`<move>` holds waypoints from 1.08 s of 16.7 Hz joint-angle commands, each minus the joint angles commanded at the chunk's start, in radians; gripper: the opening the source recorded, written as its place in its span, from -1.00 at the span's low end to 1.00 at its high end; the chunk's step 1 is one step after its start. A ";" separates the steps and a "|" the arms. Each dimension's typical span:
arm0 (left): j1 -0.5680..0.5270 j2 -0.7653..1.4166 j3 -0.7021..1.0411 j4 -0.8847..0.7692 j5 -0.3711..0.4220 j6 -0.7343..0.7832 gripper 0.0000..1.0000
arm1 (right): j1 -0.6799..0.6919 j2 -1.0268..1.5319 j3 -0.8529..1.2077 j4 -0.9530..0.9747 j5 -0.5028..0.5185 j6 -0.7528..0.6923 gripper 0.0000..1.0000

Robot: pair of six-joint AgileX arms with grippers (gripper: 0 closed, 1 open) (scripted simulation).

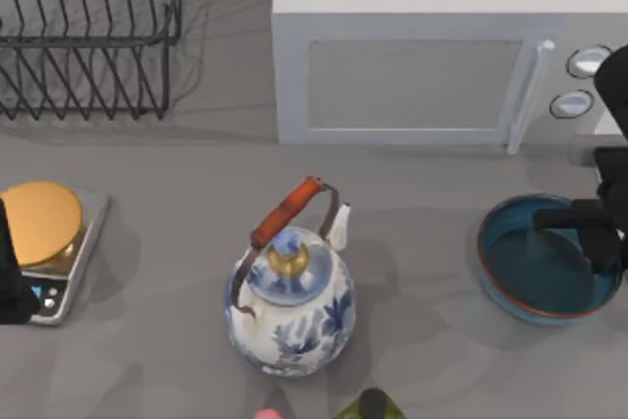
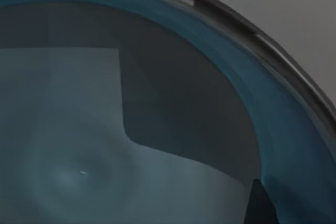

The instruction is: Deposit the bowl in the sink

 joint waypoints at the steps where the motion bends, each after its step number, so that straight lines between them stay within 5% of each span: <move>1: 0.000 0.000 0.000 0.000 0.000 0.000 1.00 | -0.001 -0.002 0.001 0.000 0.001 0.000 -1.00; 5: 0.000 0.000 0.000 0.000 0.000 0.000 1.00 | -0.001 -0.015 0.064 -0.074 0.001 -0.001 -1.00; 13: 0.000 0.000 0.000 0.000 0.000 0.000 1.00 | -0.007 -0.103 0.391 -0.519 0.001 -0.006 -1.00; 18: 0.000 0.000 0.000 0.000 0.000 0.000 1.00 | -0.007 -0.130 0.461 -0.589 0.001 -0.008 -1.00</move>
